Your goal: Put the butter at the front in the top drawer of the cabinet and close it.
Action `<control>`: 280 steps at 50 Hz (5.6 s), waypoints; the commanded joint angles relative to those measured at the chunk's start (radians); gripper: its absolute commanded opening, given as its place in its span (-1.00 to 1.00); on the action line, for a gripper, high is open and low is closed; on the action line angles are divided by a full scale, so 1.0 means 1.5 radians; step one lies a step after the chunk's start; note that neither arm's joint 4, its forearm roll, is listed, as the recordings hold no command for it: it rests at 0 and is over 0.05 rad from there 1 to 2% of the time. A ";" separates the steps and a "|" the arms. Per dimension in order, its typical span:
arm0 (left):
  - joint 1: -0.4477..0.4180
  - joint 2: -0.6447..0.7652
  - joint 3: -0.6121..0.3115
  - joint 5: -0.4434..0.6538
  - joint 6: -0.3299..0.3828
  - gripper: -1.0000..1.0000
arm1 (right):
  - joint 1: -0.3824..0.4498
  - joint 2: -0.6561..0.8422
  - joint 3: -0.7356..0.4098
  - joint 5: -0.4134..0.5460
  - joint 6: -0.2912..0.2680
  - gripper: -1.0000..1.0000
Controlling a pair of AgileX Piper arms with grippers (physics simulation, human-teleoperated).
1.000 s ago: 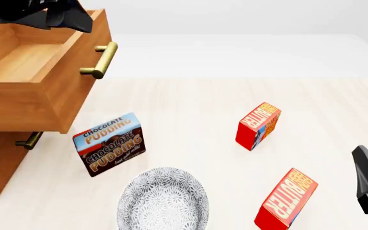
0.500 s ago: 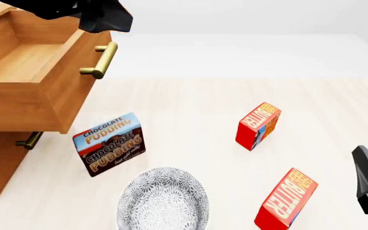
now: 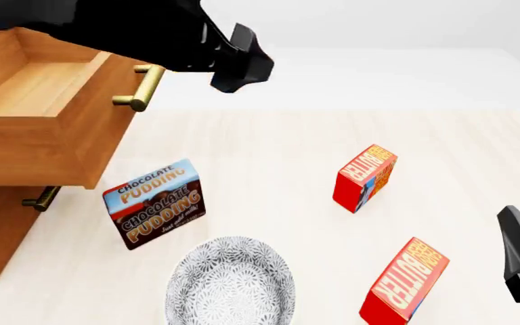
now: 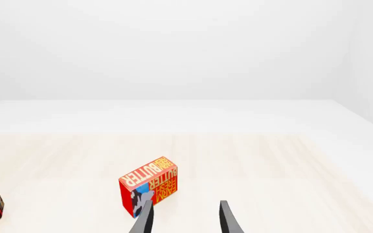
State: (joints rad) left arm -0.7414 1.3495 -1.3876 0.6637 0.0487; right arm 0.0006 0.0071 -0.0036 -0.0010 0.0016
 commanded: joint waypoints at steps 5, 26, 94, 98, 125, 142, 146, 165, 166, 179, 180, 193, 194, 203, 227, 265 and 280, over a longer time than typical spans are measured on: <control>-0.058 0.091 0.033 -0.111 -0.011 1.00 | 0.000 0.000 0.000 0.000 0.000 1.00; -0.087 0.188 0.009 -0.194 -0.042 1.00 | 0.000 0.000 0.000 0.000 0.000 1.00; -0.096 0.442 -0.148 -0.260 -0.139 1.00 | 0.000 0.000 0.000 0.000 0.000 1.00; -0.093 0.451 -0.149 -0.265 -0.142 1.00 | 0.000 0.000 0.000 0.000 0.000 1.00; -0.087 0.502 -0.163 -0.274 -0.163 1.00 | 0.002 -0.001 0.000 0.001 0.000 1.00; -0.081 0.531 -0.170 -0.278 -0.166 1.00 | 0.002 -0.001 0.000 0.001 0.000 1.00; -0.081 0.541 -0.174 -0.281 -0.169 1.00 | 0.002 -0.001 0.000 0.000 0.000 1.00; -0.085 0.570 -0.189 -0.285 -0.172 1.00 | 0.002 0.000 0.000 0.000 0.000 1.00; -0.084 0.574 -0.193 -0.283 -0.172 1.00 | 0.002 0.000 0.000 0.000 0.000 1.00; -0.086 0.600 -0.231 -0.265 -0.168 1.00 | 0.002 0.000 0.000 0.000 -0.001 1.00; -0.086 0.602 -0.234 -0.265 -0.169 1.00 | 0.002 0.000 0.000 0.000 -0.001 1.00; -0.082 0.637 -0.284 -0.242 -0.169 1.00 | 0.002 0.000 0.000 0.000 -0.001 1.00; -0.082 0.641 -0.290 -0.239 -0.168 1.00 | 0.002 0.000 0.000 0.000 0.000 1.00; -0.084 0.665 -0.313 -0.233 -0.169 1.00 | 0.002 0.000 0.000 0.000 -0.001 1.00; -0.086 0.724 -0.357 -0.238 -0.185 1.00 | 0.002 0.000 0.000 0.000 0.000 1.00; -0.106 0.675 -0.331 -0.230 -0.177 -1.00 | 0.002 0.000 0.000 0.000 0.000 1.00; -0.129 0.570 -0.233 -0.249 -0.178 -1.00 | 0.002 0.000 0.000 0.000 0.000 1.00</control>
State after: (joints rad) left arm -0.9177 2.3119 -1.8057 0.3067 -0.2430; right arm 0.0035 0.0072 -0.0042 -0.0007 0.0014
